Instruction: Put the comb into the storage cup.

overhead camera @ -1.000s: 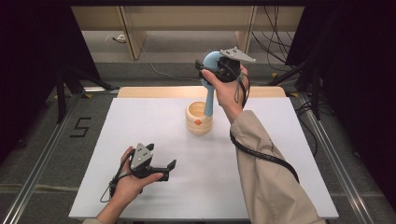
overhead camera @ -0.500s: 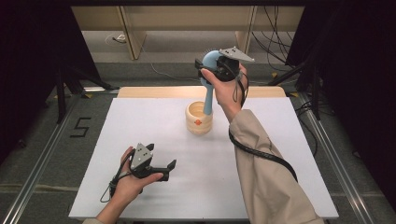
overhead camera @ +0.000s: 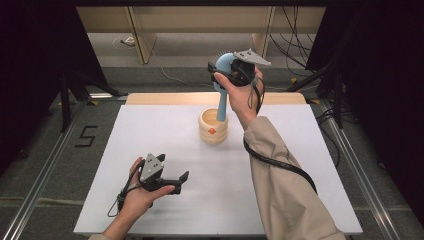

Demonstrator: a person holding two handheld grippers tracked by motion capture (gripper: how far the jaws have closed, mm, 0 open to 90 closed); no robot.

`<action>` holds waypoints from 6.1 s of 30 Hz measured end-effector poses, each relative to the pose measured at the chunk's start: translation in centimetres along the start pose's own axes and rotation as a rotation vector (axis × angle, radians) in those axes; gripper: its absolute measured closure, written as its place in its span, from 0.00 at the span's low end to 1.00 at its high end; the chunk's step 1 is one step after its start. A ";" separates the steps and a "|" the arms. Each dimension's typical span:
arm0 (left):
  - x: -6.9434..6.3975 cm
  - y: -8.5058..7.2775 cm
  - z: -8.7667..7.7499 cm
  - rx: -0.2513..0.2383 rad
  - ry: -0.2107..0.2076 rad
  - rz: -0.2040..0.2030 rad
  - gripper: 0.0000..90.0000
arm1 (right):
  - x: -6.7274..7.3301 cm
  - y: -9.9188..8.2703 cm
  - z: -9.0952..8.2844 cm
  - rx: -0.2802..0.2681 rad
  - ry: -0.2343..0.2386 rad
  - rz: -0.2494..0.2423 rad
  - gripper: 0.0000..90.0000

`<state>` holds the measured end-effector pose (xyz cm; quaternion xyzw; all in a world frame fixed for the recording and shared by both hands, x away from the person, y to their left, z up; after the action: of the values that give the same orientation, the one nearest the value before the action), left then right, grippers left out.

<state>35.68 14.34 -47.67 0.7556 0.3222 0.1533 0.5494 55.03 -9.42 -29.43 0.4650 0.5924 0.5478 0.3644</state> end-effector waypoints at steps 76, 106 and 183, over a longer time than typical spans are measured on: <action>0.0 0.0 0.0 -0.005 -0.003 -0.003 0.00 | 1.0 -1.8 2.2 -0.031 -0.008 -0.053 0.27; 0.1 -0.1 0.0 -0.001 -0.004 -0.004 0.00 | 1.2 -3.8 3.2 -0.028 -0.004 -0.061 0.27; 0.1 -0.5 0.4 0.014 -0.013 -0.003 0.00 | 1.3 -9.6 4.6 0.012 -0.015 -0.050 0.27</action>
<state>35.80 14.21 -48.31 0.7600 0.3208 0.1454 0.5462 57.48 -6.44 -39.40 0.4564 0.6044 0.5314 0.3795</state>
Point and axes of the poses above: each handheld gripper's, and its own axes: z roughly forward along the jaws, y roughly out of its top, x roughly to its left, the point moved 2 cm from there along z, roughly forward along the jaws, and after that the axes turned 13 degrees about -y, right-handed, at the moved point
